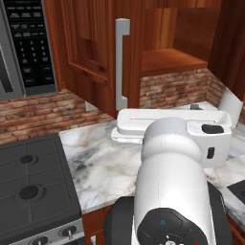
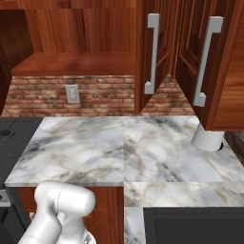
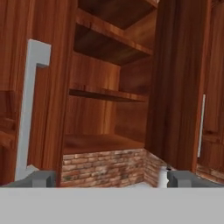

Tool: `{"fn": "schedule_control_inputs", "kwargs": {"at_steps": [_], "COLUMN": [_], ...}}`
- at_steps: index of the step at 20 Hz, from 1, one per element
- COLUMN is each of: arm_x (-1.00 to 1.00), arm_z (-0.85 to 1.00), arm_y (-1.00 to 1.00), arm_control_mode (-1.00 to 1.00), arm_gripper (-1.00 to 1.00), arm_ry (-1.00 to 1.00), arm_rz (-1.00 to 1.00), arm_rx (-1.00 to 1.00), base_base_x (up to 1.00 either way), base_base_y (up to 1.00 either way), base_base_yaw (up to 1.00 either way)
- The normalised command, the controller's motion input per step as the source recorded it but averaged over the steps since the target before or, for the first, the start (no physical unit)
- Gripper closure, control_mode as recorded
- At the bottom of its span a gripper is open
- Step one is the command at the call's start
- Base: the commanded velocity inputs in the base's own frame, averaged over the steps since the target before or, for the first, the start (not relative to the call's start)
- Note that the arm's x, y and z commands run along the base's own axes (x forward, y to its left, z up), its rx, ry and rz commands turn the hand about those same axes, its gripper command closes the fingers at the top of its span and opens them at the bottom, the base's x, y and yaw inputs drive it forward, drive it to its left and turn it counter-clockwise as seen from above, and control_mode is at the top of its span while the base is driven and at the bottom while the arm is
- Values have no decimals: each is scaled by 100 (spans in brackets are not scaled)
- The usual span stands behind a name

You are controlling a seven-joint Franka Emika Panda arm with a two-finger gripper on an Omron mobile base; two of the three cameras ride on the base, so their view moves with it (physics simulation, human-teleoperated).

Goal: Close all open cabinet doors.

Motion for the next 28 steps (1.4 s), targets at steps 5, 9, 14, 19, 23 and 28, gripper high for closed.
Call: {"fn": "schedule_control_inputs", "kwargs": {"at_steps": [5,9,14,19,23,28], "arm_x": [27,42,35,28,29,33], "arm_z": [0,-1,-1,-5,-1,0], "arm_y": [23,25,26,23,16,16], "arm_control_mode": [-100,-100,-100,-100,-100,-100], "arm_gripper": [-100,-100,-100,-100,-100,-100], "arm_ry": [0,0,1,0,2,6], "arm_rz": [-1,-6,-5,-7,-9,-10], "arm_rx": [0,-1,-1,0,0,0], "base_base_x": [0,0,0,0,0,0], "base_base_y": [0,0,0,0,0,0], "base_base_yaw": [0,0,0,0,0,0]}}
